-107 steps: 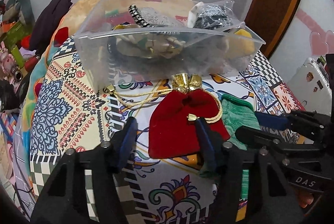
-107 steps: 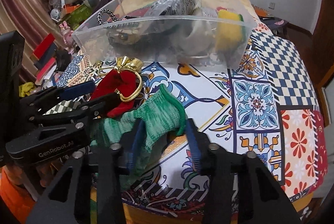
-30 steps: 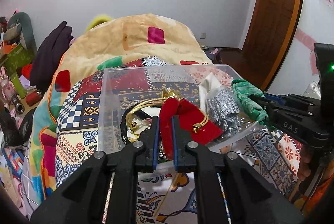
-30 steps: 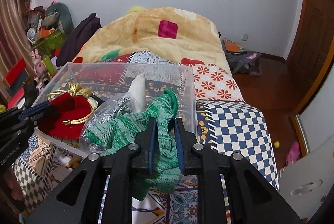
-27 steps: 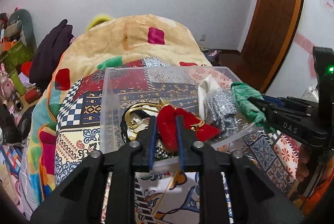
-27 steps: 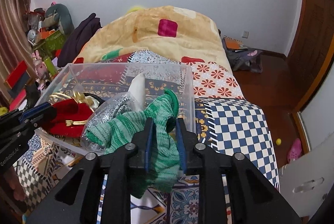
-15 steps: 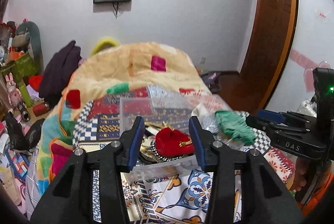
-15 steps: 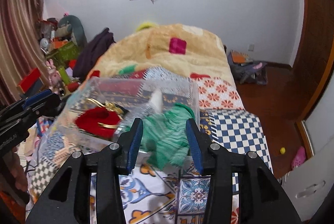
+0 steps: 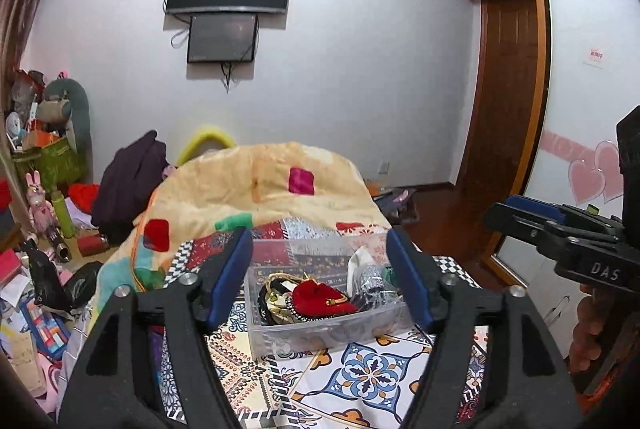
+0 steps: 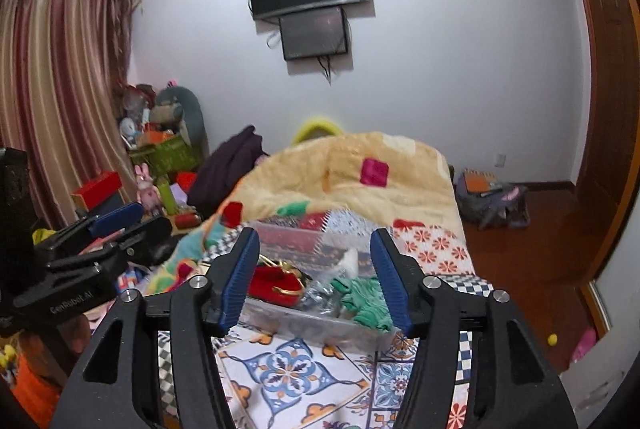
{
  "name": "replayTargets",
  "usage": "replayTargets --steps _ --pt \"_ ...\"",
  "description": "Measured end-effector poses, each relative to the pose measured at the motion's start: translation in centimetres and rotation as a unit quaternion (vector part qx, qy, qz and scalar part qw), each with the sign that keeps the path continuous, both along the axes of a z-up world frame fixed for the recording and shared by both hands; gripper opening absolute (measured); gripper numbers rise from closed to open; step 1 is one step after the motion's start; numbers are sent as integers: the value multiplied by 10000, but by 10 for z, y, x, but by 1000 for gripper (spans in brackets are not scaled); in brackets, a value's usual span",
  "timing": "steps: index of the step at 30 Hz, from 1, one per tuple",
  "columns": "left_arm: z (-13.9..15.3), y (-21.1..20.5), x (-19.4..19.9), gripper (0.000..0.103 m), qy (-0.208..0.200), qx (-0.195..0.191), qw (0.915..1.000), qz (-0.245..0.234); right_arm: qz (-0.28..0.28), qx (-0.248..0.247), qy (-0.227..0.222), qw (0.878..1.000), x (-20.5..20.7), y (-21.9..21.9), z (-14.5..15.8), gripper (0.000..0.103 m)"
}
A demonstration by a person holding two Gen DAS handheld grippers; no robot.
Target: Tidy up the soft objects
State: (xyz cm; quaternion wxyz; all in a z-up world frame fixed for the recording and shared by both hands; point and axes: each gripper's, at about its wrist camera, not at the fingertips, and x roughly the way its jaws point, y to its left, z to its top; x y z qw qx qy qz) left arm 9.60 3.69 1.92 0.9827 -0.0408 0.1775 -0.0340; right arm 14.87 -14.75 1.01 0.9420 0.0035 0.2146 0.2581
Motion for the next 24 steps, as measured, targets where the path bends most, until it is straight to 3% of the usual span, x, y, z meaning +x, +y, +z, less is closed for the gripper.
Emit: replayTargets --steps 8,13,24 --pt "11 -5 -25 98 -357 176 9991 140 -28 68 -315 9995 -16 1 4 82" --pt "12 -8 -29 102 -437 234 9987 145 -80 38 -478 9988 -25 -1 7 88" --pt "12 -11 -34 102 -463 226 9986 106 -106 86 -508 9986 -28 -4 6 90"
